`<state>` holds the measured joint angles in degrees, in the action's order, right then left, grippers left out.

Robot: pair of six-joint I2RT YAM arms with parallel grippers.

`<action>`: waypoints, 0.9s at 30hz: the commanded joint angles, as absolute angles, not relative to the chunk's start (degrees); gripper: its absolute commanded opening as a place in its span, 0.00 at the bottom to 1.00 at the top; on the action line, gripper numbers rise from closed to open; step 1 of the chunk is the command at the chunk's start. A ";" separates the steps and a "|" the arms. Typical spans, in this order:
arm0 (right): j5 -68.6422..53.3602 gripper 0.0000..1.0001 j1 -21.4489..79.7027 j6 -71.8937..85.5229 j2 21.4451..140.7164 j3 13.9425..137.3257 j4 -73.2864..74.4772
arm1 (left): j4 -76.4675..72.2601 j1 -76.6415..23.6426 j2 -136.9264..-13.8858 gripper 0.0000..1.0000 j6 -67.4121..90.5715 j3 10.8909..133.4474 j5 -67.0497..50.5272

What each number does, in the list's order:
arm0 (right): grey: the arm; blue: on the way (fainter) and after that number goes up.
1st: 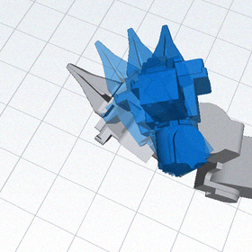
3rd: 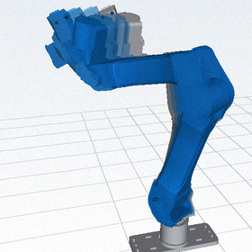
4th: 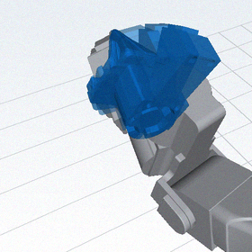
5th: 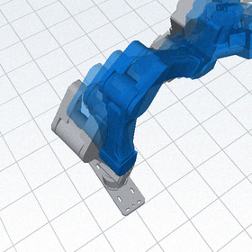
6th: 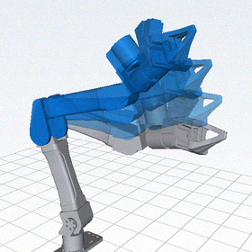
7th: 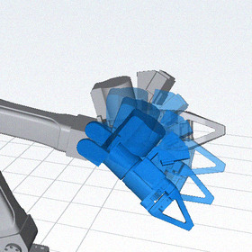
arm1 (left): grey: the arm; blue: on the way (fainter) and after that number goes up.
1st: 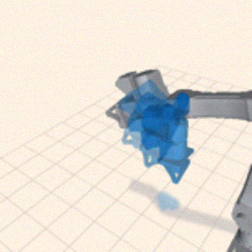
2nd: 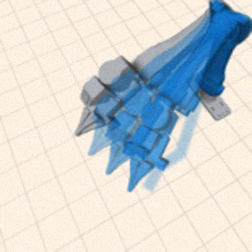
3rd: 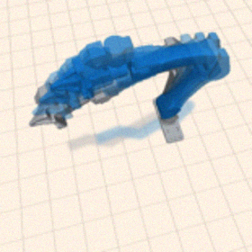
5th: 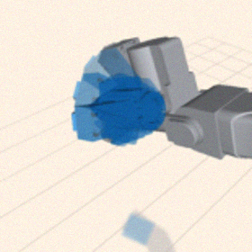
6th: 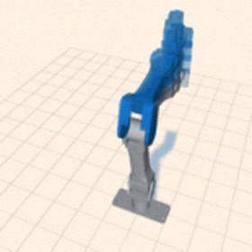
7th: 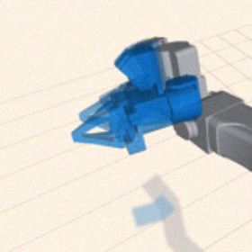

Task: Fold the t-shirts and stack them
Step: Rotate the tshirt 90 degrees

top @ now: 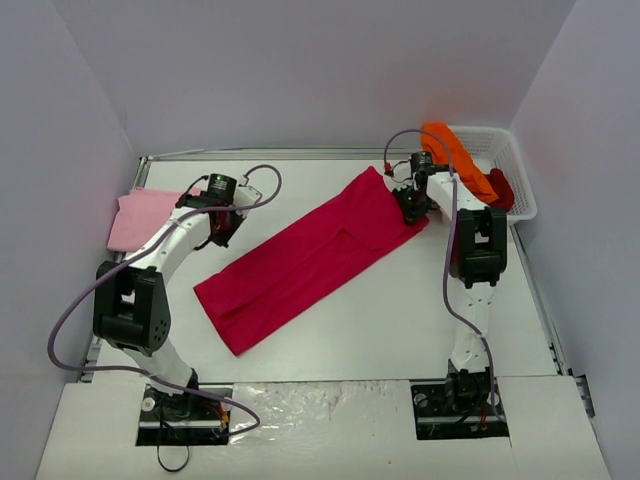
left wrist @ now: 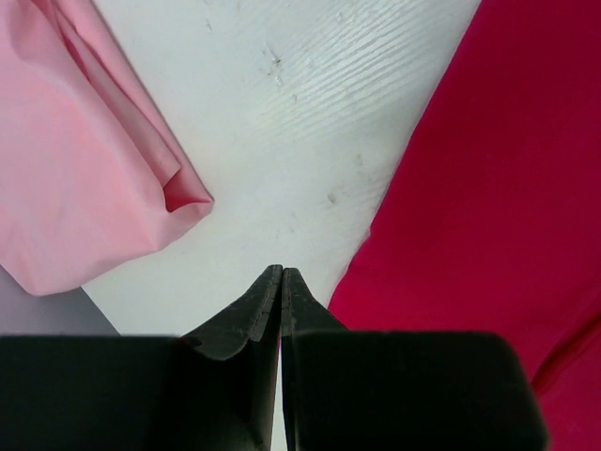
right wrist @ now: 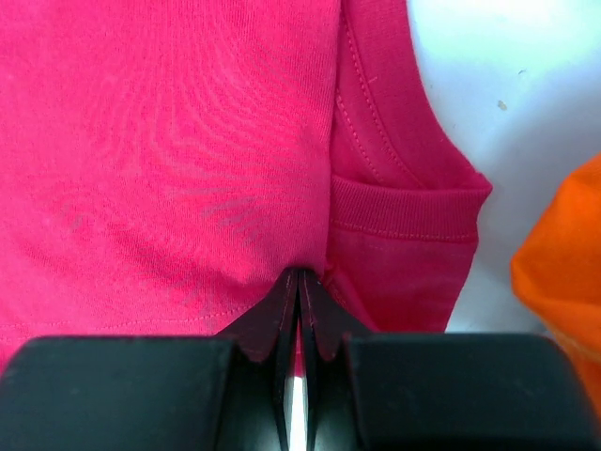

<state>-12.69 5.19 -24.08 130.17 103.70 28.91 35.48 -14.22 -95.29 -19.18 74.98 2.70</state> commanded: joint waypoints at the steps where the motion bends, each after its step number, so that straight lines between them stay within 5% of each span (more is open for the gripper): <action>1: -12.57 0.00 4.92 -24.87 134.28 105.37 31.29 | 38.06 -12.49 -90.18 0.02 -17.93 75.33 2.29; 21: -14.68 0.01 7.82 -28.12 156.78 144.90 34.98 | 39.99 -8.61 -85.96 0.02 -15.56 73.21 8.79; 24: -14.50 0.07 9.75 -31.46 156.98 146.17 33.23 | 39.90 -8.09 -86.13 0.02 -15.03 72.43 8.53; 27: -14.59 0.02 10.90 -33.13 156.10 144.32 28.93 | 39.73 -7.82 -86.66 0.02 -14.94 72.51 9.05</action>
<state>-13.96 8.56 -30.28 154.93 145.12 30.20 38.59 -8.47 -88.55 -16.14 72.36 7.55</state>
